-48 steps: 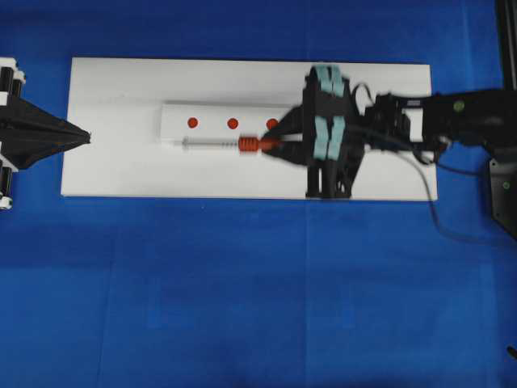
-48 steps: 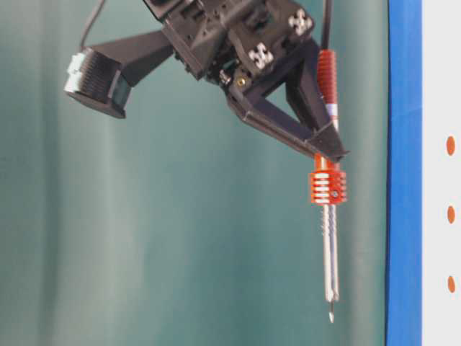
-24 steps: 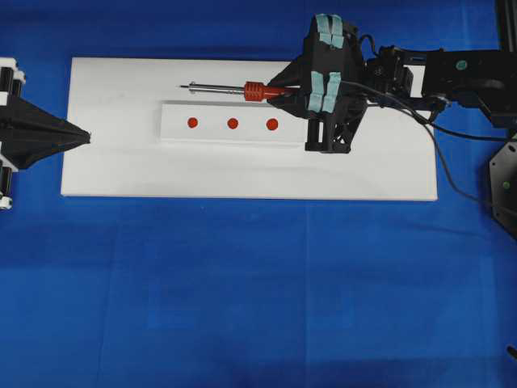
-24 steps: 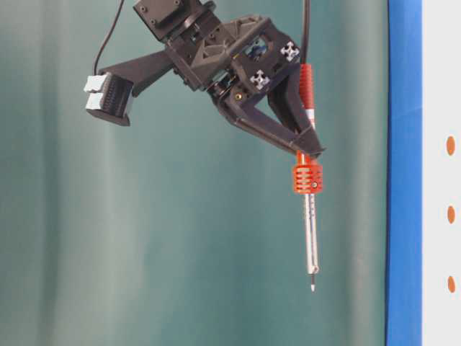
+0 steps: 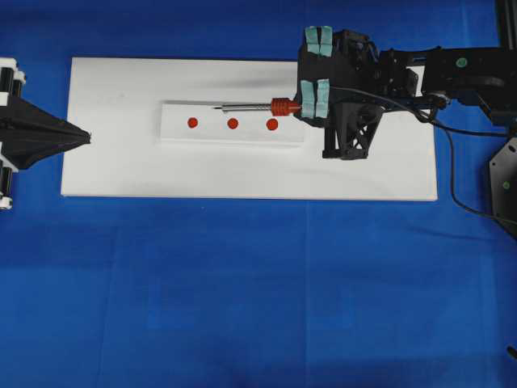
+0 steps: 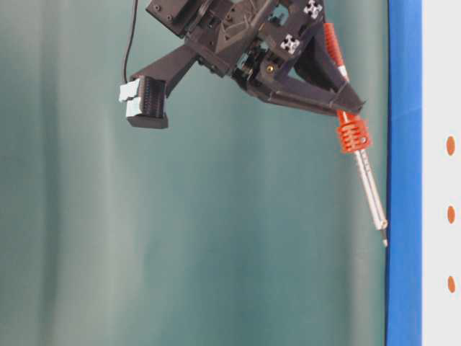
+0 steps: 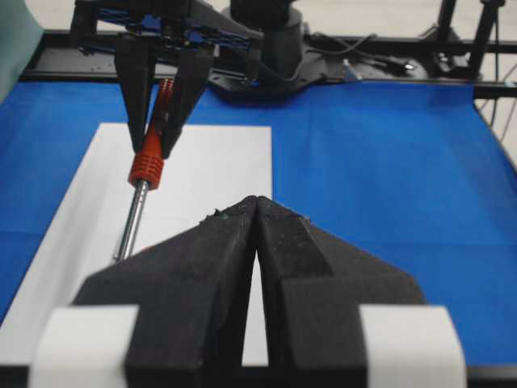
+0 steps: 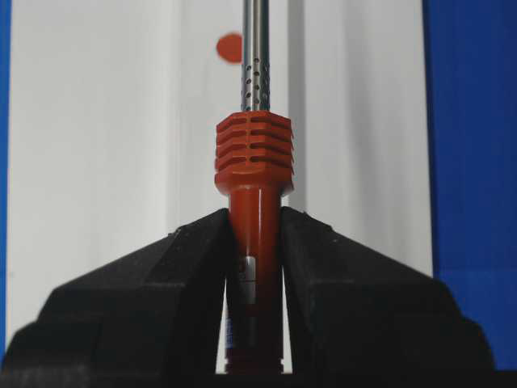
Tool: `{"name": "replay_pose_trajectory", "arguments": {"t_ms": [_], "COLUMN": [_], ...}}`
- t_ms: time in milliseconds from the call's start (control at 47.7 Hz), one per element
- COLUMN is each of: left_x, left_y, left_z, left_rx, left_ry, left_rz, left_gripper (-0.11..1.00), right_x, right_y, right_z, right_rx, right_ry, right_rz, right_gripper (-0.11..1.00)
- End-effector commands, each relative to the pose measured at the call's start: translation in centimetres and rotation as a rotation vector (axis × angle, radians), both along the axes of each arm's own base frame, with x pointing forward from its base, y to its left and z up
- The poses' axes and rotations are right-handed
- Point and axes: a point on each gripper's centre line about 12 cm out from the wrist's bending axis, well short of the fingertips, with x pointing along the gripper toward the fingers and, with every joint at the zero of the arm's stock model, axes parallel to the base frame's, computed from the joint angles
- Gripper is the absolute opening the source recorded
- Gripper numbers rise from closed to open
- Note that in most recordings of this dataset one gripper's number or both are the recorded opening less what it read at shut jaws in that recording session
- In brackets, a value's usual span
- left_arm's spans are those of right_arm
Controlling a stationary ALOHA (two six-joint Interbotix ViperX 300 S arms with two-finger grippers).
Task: Touch the tip of the soldering iron to the mark.
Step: 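Lower the iron tip onto the middle red dot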
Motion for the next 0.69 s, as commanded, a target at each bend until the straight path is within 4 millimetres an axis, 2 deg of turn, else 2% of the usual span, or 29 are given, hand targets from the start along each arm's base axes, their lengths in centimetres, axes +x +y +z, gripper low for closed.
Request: {"name": "replay_pose_trajectory", "arguments": {"t_ms": [0,671], "left_x": [0.19,0.18], "left_y": [0.02,0.02], "left_z": [0.17,0.11], "left_rx": [0.001,0.003], "left_ry": [-0.002,0.000], "left_rz": [0.001,0.001], "left_gripper": [0.00,0.00], "right_x": [0.26,0.51], "right_y": [-0.19,-0.25], "right_z": [2.02,2.31], "right_rx": [-0.015,-0.022], "right_ry": [-0.052,-0.080], "right_rz": [-0.001,-0.001], "right_gripper": [0.06,0.06]}}
